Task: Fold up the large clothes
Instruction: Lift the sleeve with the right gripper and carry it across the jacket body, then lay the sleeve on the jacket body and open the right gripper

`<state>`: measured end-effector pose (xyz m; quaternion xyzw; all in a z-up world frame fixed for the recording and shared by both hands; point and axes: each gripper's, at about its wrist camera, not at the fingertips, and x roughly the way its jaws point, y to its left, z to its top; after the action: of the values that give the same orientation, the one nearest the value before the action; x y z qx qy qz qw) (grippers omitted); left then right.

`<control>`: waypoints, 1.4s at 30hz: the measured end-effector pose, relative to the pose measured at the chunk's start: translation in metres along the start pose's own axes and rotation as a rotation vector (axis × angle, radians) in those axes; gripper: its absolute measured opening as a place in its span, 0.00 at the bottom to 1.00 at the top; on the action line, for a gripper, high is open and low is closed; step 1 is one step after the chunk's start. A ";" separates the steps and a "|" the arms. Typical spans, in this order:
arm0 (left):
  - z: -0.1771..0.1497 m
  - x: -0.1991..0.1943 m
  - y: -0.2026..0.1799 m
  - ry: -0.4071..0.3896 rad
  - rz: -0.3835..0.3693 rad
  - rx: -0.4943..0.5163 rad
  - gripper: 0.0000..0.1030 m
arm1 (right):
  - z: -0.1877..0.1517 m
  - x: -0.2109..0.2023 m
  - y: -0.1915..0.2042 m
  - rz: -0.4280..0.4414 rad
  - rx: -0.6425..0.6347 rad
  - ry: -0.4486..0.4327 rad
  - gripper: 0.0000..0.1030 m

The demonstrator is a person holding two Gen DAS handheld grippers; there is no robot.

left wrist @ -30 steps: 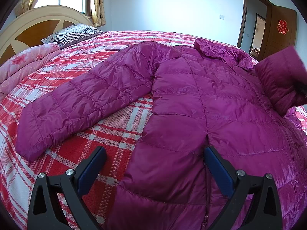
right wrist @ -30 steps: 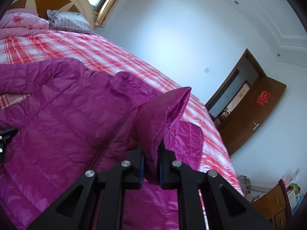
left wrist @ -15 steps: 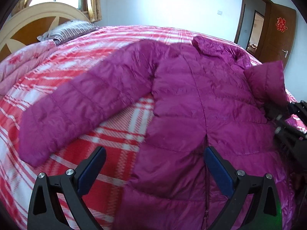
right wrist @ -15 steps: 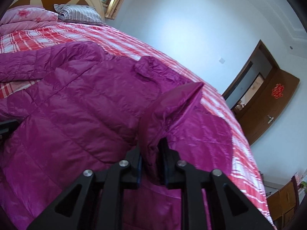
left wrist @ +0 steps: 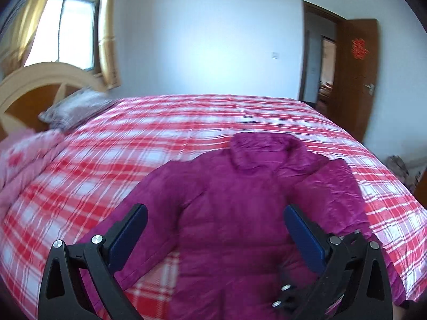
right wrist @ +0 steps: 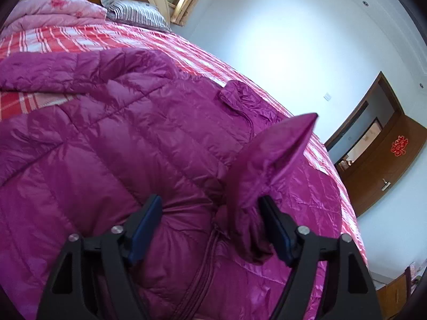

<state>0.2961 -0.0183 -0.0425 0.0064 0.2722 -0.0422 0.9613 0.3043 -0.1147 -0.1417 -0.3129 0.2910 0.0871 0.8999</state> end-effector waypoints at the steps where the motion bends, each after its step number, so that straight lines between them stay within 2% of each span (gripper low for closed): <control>1: 0.002 0.003 -0.007 0.004 -0.010 0.012 0.99 | 0.000 0.001 0.002 -0.008 -0.008 0.006 0.79; 4: 0.005 0.009 -0.023 0.023 -0.030 0.024 0.99 | 0.000 -0.001 0.008 -0.035 -0.034 -0.001 0.79; 7: 0.005 0.011 -0.024 0.042 -0.037 0.020 0.99 | -0.003 -0.013 0.011 -0.049 -0.047 -0.062 0.79; 9: 0.007 0.010 -0.019 0.029 -0.034 0.014 0.99 | -0.006 -0.030 0.016 -0.022 -0.079 -0.144 0.88; 10: 0.008 0.009 -0.018 0.021 -0.030 0.012 0.99 | -0.007 -0.040 0.022 -0.002 -0.117 -0.194 1.00; 12: 0.014 0.008 -0.018 0.017 -0.033 0.010 0.99 | -0.009 -0.046 0.033 0.007 -0.176 -0.234 1.00; 16: 0.022 0.020 -0.029 0.041 -0.082 0.045 0.99 | -0.009 -0.042 0.035 0.023 -0.174 -0.214 1.00; 22: 0.022 0.050 -0.047 0.032 -0.029 0.089 0.99 | -0.012 -0.060 0.003 0.077 -0.111 -0.235 0.99; 24: 0.018 0.055 -0.054 0.032 -0.041 0.091 0.99 | -0.015 -0.065 -0.015 0.081 -0.082 -0.220 0.98; 27: 0.001 0.070 -0.071 0.056 -0.058 0.130 0.99 | -0.023 -0.061 -0.044 0.109 -0.052 -0.160 0.87; 30: -0.029 0.100 -0.084 0.134 0.002 0.210 0.99 | -0.041 -0.051 -0.077 0.129 -0.014 -0.084 0.72; 32: -0.052 0.123 -0.085 0.189 0.103 0.266 0.99 | -0.051 -0.041 -0.106 0.121 0.052 -0.037 0.61; 33: -0.060 0.131 -0.082 0.208 0.125 0.268 0.99 | -0.054 -0.036 -0.118 0.117 0.096 -0.025 0.60; 37: -0.069 0.146 -0.062 0.270 0.071 0.165 0.99 | -0.057 -0.001 -0.187 0.116 0.432 0.039 0.57; 42: -0.075 0.149 -0.059 0.286 0.057 0.129 0.99 | -0.048 0.049 -0.231 0.104 0.679 0.106 0.47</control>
<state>0.3784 -0.0864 -0.1838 0.0817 0.4028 -0.0308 0.9111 0.3997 -0.3279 -0.0819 0.0152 0.3653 0.0145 0.9306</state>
